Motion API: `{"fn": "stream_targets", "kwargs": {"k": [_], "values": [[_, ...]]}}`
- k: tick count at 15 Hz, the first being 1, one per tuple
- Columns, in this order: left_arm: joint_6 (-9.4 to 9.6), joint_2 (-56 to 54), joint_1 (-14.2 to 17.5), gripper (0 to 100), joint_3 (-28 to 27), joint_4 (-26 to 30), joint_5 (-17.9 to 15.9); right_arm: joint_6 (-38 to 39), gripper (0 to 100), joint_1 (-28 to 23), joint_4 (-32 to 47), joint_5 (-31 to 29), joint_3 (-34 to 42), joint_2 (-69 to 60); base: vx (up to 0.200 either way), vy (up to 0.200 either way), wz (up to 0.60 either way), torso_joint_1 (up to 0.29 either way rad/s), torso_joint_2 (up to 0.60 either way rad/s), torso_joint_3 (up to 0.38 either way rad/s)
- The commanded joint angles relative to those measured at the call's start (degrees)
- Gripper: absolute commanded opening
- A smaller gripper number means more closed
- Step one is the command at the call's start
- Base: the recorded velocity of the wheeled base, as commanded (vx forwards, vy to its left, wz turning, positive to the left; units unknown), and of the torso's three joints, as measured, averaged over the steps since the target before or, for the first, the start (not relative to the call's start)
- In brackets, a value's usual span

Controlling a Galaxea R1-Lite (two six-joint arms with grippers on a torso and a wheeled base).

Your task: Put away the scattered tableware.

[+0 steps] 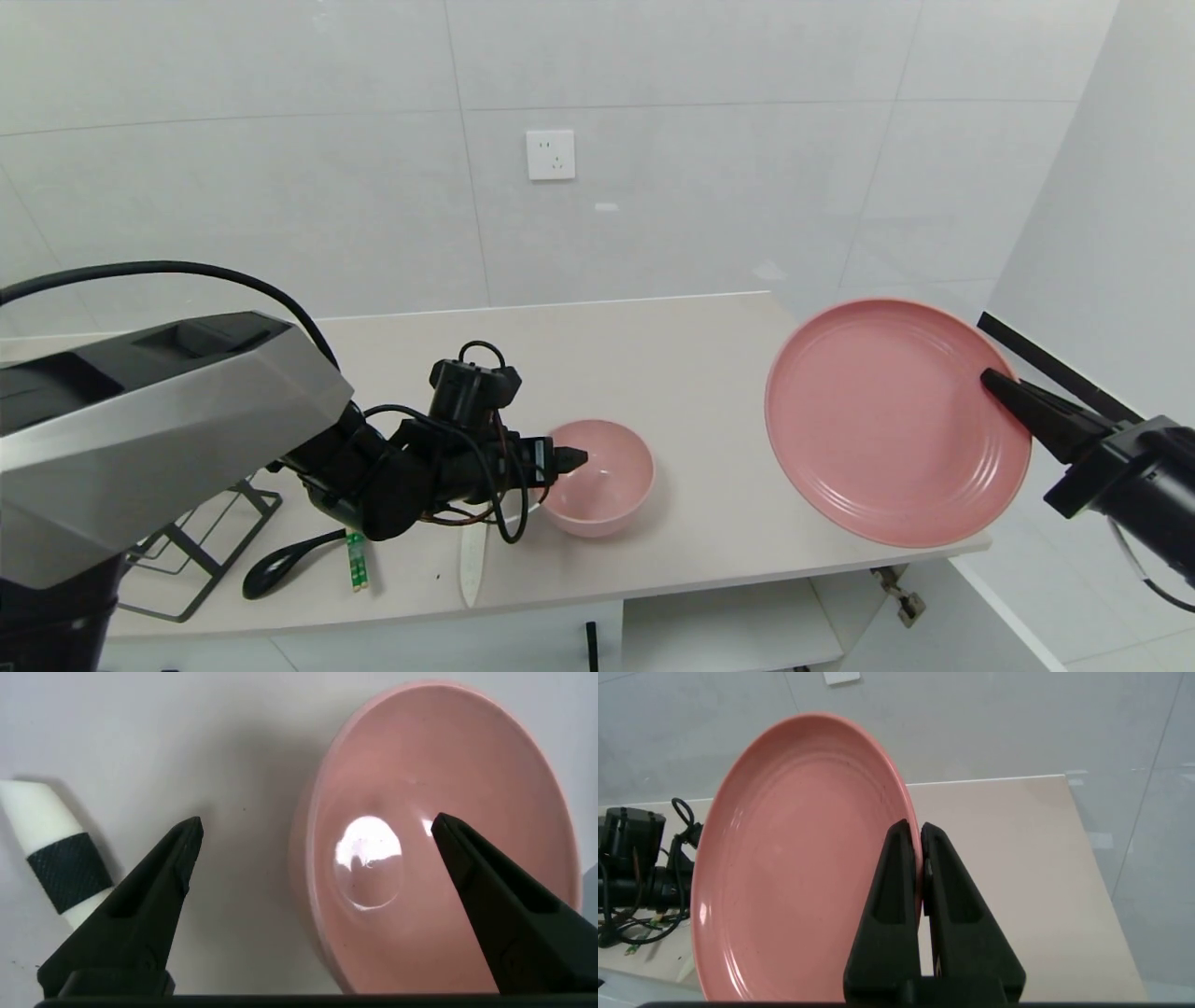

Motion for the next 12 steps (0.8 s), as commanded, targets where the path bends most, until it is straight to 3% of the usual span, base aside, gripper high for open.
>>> {"fn": "stream_targets", "kwargs": {"k": [1, 5, 6, 10, 12], "values": [[0.02, -0.02, -0.62, 100, 0.07, 0.03, 0.16, 0.01, 0, 0.01, -0.01, -0.01, -0.01, 0.00, 0.000, 0.000, 0.00, 0.000, 0.00, 0.000], [0.11, 1.30, -2.21, 100, 0.16, 0.21, 2.62, 0.01, 0, 0.01, -0.01, -0.01, -0.10, -0.09, 0.000, 0.000, 0.00, 0.000, 0.00, 0.000], [0.11, 1.48, -2.21, 0, 0.24, 0.21, 3.06, 0.01, 0, 0.01, -0.01, -0.01, -0.10, -0.09, 0.000, 0.000, 0.00, 0.000, 0.00, 0.000], [0.19, 0.77, -2.12, 0, 0.42, -0.23, 4.37, 0.01, 0, 0.01, -0.01, -0.01, -0.10, -0.18, 0.000, 0.000, 0.00, 0.000, 0.00, 0.000], [2.21, -0.98, -1.77, 0, 0.77, -0.32, 5.69, 0.01, 0, 0.01, -0.01, -0.01, -0.10, -0.27, 0.000, 0.000, 0.00, 0.000, 0.00, 0.000]]}}
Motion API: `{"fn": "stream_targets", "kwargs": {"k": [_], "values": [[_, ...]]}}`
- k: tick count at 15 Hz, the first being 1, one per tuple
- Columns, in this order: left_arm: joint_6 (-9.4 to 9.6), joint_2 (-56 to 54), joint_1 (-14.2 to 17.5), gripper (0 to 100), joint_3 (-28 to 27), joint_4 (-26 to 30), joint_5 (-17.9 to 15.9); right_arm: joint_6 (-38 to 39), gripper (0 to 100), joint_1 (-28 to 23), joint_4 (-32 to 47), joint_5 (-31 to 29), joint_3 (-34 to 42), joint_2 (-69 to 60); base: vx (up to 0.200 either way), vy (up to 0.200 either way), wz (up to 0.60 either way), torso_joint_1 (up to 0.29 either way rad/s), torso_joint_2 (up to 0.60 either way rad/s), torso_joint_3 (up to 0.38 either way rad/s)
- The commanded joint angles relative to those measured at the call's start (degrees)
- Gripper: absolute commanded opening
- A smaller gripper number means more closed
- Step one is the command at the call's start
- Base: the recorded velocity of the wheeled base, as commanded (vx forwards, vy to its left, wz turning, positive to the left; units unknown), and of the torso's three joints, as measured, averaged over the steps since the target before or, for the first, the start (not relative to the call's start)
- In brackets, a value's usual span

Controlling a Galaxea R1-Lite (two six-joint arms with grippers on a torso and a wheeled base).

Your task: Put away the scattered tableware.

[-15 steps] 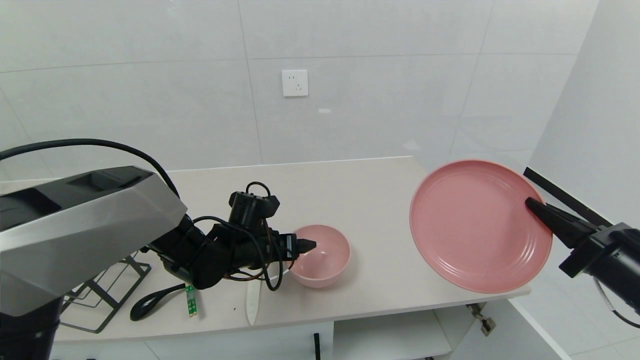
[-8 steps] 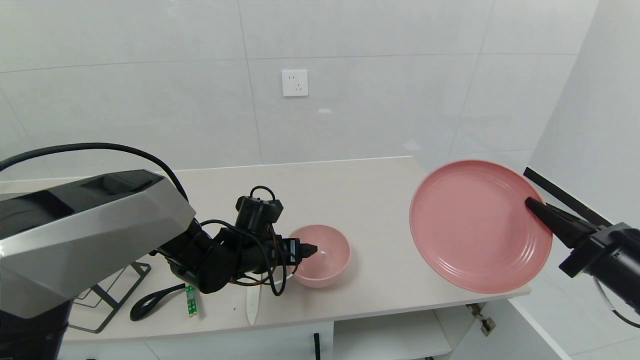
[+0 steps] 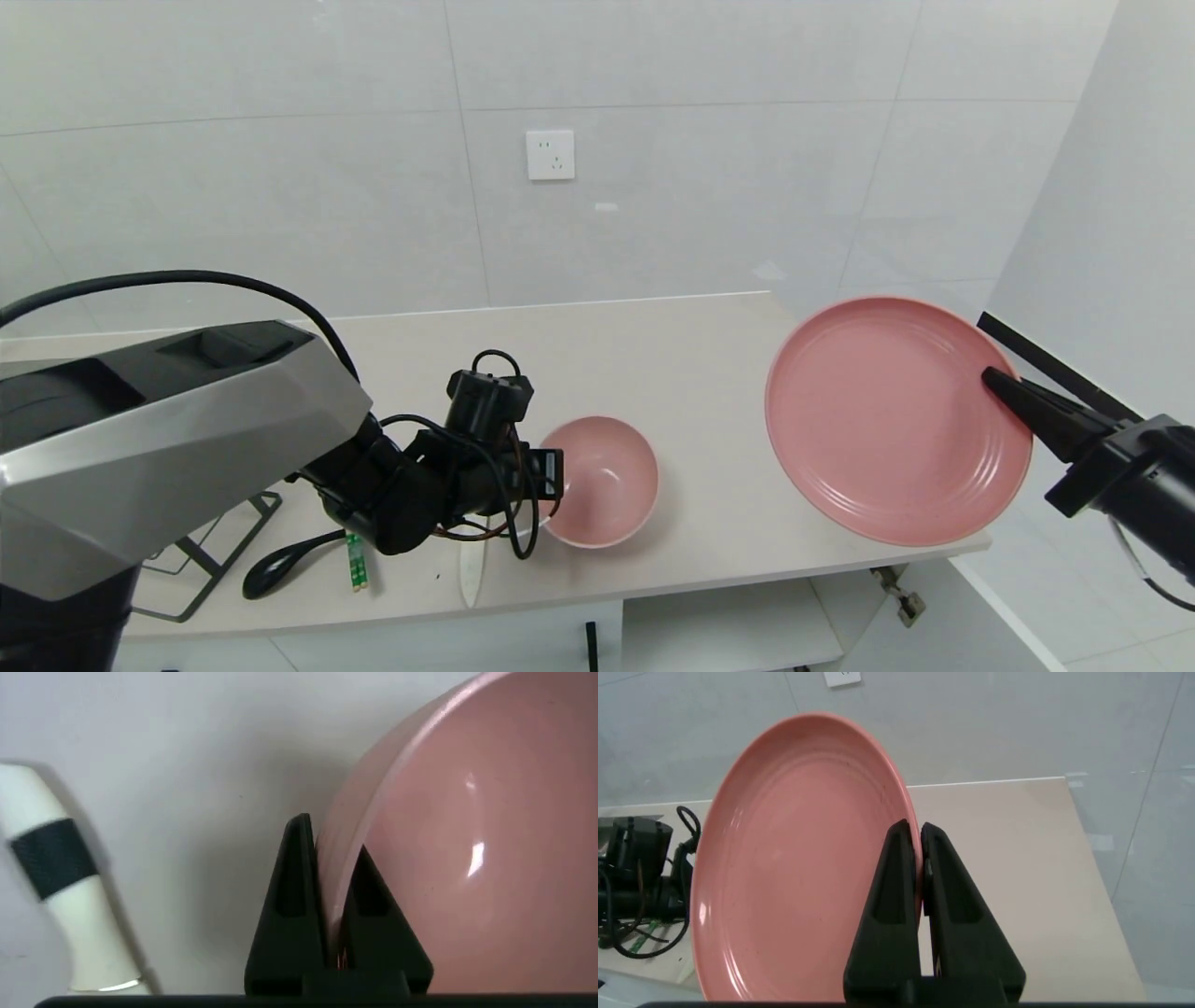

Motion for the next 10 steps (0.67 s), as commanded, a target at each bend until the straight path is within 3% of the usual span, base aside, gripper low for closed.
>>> {"fn": "stream_targets", "kwargs": {"k": [1, 3, 6, 8, 10], "values": [[0.71, -1.90, 0.36, 0, 0.53, -0.23, 0.54, 0.01, 0, 0.03, -0.01, 0.02, 0.01, -0.07, 0.000, 0.000, 0.00, 0.000, 0.00, 0.000], [3.70, -5.06, 0.53, 0, 2.37, -2.78, 1.42, 0.01, 0, 0.03, -0.01, 0.02, 0.01, -0.07, 0.000, 0.000, 0.00, 0.000, 0.00, 0.000], [5.98, -9.37, 0.62, 0, 5.71, -10.34, 1.24, 0.01, 0, 0.03, -0.01, 0.02, 0.01, -0.07, 0.000, 0.000, 0.00, 0.000, 0.00, 0.000], [8.27, -13.41, 0.88, 0, 11.69, -17.54, 1.06, -0.08, 0, 0.03, -0.01, 0.02, 0.10, -0.07, 0.000, 0.000, 0.00, 0.000, 0.00, 0.000], [8.53, -18.95, 1.24, 0, 18.28, -20.71, 0.89, -0.16, 0, 0.03, -0.01, -0.07, -0.16, -0.07, 0.000, 0.000, 0.00, 0.000, 0.00, 0.000]]}}
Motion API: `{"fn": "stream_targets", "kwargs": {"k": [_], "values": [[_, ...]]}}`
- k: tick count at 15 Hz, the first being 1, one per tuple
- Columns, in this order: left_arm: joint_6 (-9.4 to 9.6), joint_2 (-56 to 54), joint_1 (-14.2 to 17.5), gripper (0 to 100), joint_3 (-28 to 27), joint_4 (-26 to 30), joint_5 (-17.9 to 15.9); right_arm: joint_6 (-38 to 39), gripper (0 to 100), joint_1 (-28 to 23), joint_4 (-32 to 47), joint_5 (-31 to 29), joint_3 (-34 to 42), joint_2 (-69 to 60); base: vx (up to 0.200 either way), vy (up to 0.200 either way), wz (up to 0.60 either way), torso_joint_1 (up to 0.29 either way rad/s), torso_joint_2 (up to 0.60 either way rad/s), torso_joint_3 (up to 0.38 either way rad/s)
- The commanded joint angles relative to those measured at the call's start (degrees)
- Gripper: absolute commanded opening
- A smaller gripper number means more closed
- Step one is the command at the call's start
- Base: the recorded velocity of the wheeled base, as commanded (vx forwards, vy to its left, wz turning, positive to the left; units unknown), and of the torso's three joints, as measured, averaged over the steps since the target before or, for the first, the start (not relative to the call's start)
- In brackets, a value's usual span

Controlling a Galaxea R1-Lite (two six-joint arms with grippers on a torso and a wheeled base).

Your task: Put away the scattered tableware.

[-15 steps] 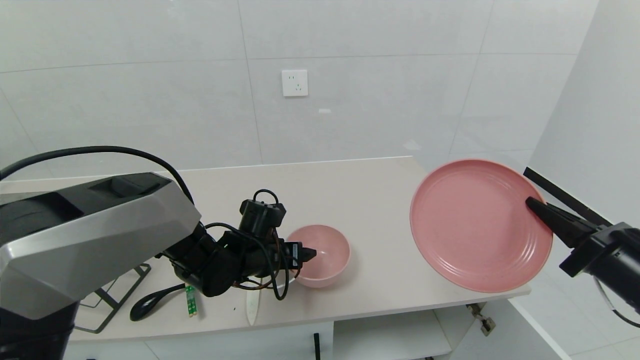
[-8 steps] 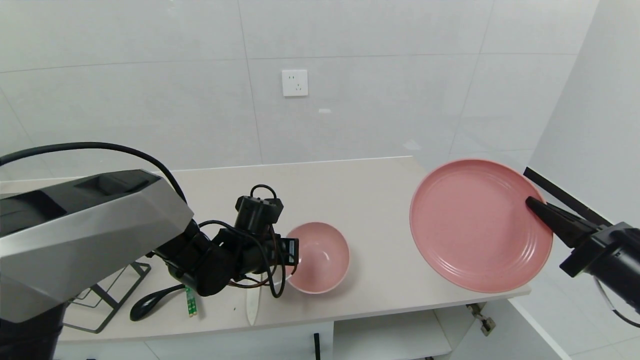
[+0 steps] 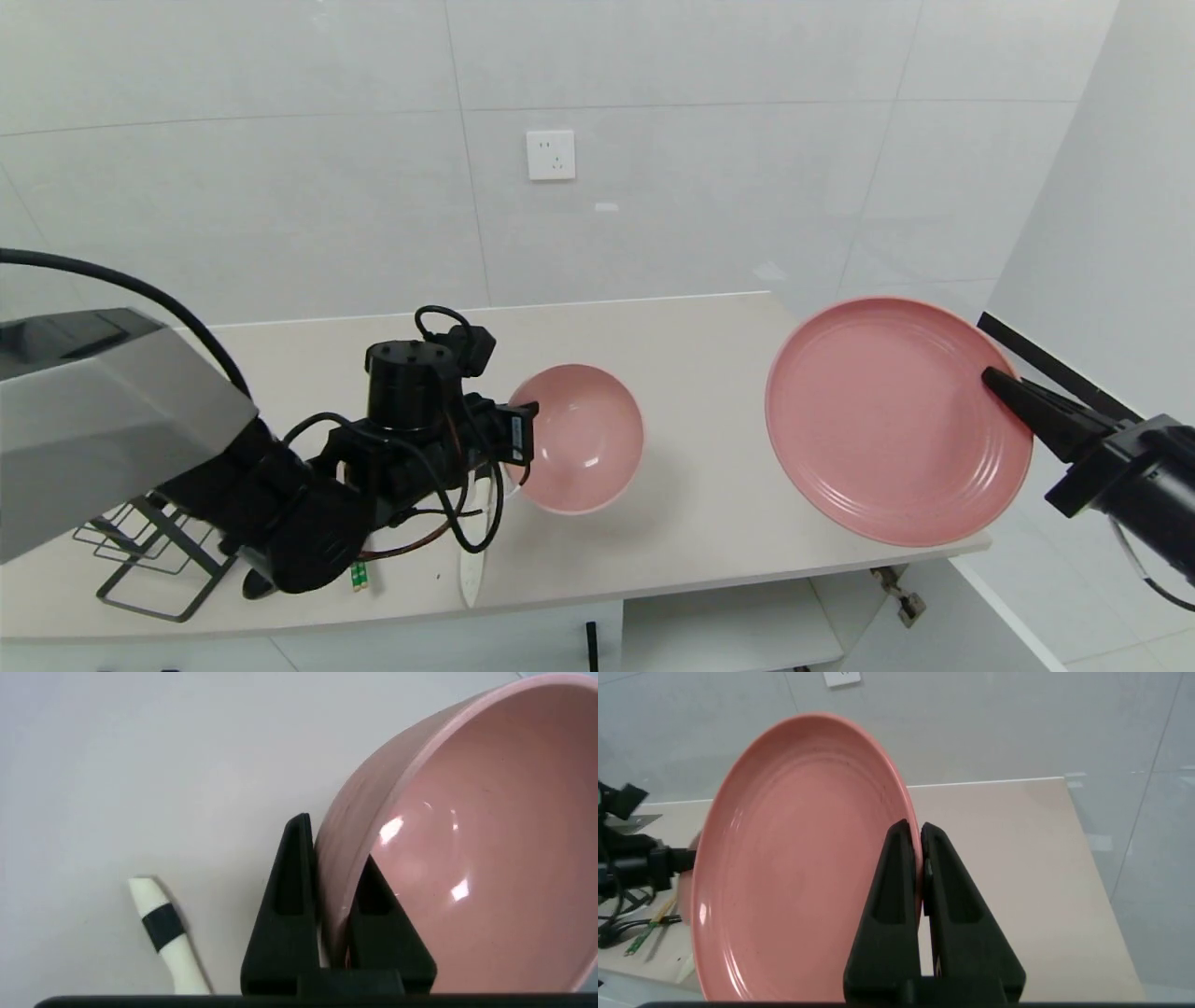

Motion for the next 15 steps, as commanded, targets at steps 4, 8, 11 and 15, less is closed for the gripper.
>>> {"fn": "stream_targets", "kwargs": {"k": [4, 8, 11, 15], "values": [[0.05, -18.69, 2.56, 0, 10.51, -2.97, -0.56, -0.09, 0, 0.30, -0.28, -0.34, -6.05, 0.94, 0.000, 0.000, 0.00, 0.000, 0.00, 0.000], [-0.83, -25.90, 6.78, 0, 18.68, -5.87, -10.93, -0.01, 0, 4.34, -0.28, 0.10, -4.03, 0.86, 0.000, 0.000, 0.00, 0.000, 0.00, 0.000], [-0.39, -26.16, 7.74, 0, 26.59, -19.49, -11.64, -0.01, 0, 8.56, -0.45, 0.19, -3.59, 1.82, 0.000, 0.000, 0.00, 0.000, 0.00, 0.000], [1.28, -27.66, 2.03, 0, 34.94, -27.93, -6.19, -0.01, 0, 10.93, -3.27, 0.10, -0.78, 1.82, 0.000, 0.000, 0.00, 0.000, 0.00, 0.000]]}}
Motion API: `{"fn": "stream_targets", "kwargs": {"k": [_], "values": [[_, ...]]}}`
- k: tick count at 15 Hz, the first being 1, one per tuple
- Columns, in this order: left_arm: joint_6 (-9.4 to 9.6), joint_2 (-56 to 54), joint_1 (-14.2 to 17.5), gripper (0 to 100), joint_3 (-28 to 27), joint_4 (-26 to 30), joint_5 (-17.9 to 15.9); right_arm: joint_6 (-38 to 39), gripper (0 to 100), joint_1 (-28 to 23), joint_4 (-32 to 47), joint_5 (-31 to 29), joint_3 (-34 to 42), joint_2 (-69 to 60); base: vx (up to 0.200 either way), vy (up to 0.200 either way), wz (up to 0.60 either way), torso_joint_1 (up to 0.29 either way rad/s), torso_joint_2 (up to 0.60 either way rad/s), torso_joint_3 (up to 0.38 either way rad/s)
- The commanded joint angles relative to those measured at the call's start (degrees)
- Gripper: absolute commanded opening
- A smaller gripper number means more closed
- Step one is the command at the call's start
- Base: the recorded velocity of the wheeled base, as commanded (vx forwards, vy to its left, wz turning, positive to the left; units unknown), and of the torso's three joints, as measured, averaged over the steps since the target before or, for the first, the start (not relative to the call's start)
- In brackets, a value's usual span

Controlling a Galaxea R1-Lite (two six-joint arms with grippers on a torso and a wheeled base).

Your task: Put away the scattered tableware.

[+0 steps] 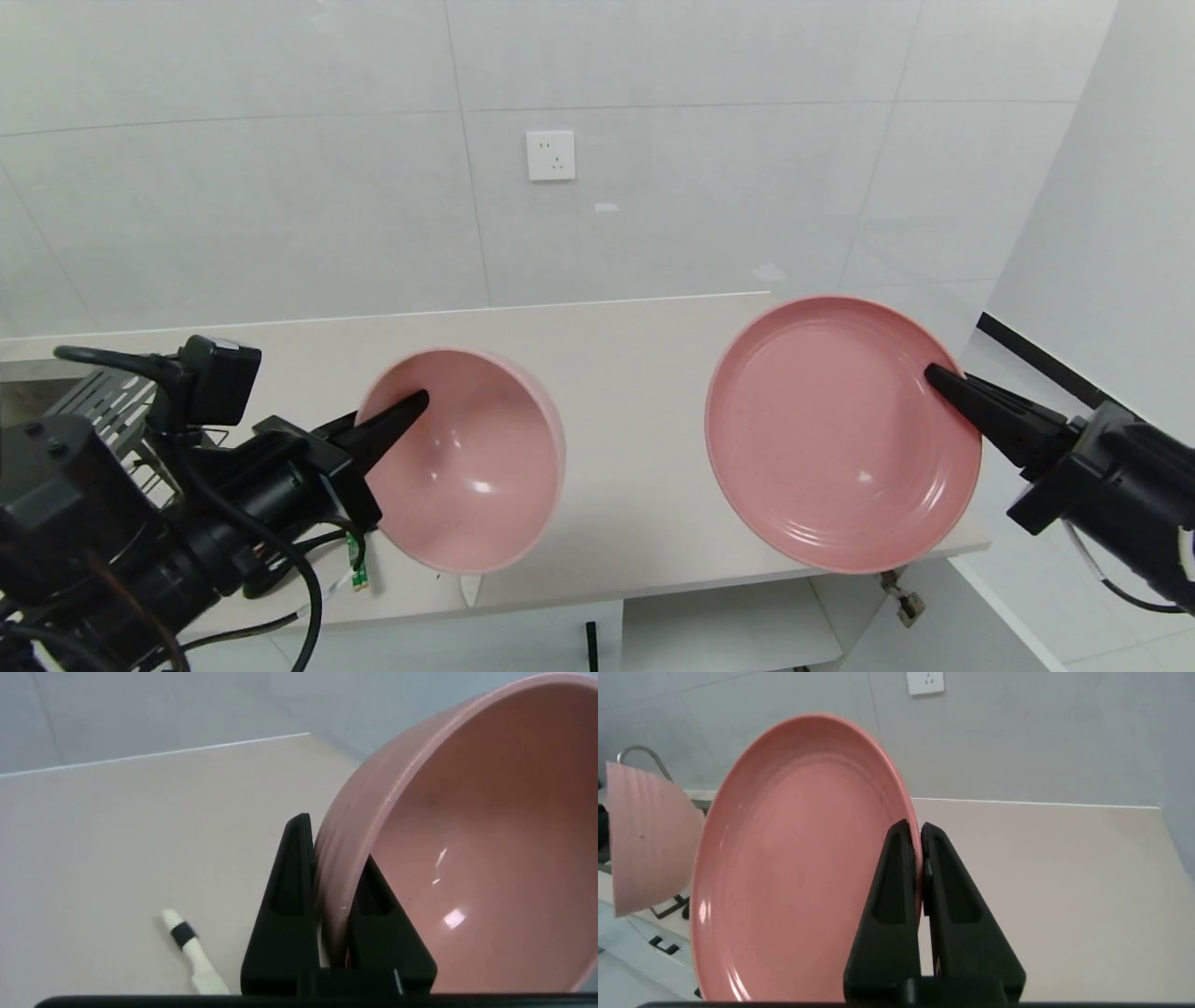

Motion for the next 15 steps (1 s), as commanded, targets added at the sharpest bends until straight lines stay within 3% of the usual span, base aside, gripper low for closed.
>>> {"fn": "stream_targets", "kwargs": {"k": [1, 5, 7, 8, 9, 12, 15], "values": [[-0.32, -1.21, -2.21, 0, 2.46, -0.76, 2.23, -0.09, 0, -0.06, -0.12, -0.14, 1.61, 0.20, 0.000, 0.000, 0.00, 0.000, 0.00, 0.000], [-1.55, -1.38, -1.07, 0, 4.13, -0.68, 4.07, -0.09, 0, -0.68, -0.12, -0.57, 2.58, 0.11, 0.000, 0.000, 0.00, 0.000, 0.00, 0.000], [3.28, -1.65, -1.42, 0, 6.68, -1.12, 4.34, -0.09, 0, -0.94, -0.12, -0.66, 2.23, 0.20, 0.000, 0.000, 0.00, 0.000, 0.00, 0.000], [9.17, -1.74, -1.51, 0, 8.44, -2.61, 4.43, -0.18, 0, -0.86, -0.12, -0.66, 2.23, 0.38, 0.000, 0.000, 0.00, 0.000, 0.00, 0.000], [11.02, -2.70, -1.86, 0, 8.44, -3.05, 4.60, -0.27, 0, -0.86, -0.21, -0.57, 2.40, 0.47, 0.000, 0.000, 0.00, 0.000, 0.00, 0.000], [9.70, -7.89, -1.77, 0, 8.44, -2.26, 4.51, -0.27, 0, -1.21, -0.21, -0.49, 2.05, 0.38, 0.000, 0.000, 0.00, 0.000, 0.00, 0.000], [9.87, -10.35, -1.95, 0, 8.44, -4.37, 4.51, -3.35, 0, -1.12, -0.21, -0.57, 2.67, 0.55, -0.200, 0.000, 0.00, 0.004, 0.00, -0.001]]}}
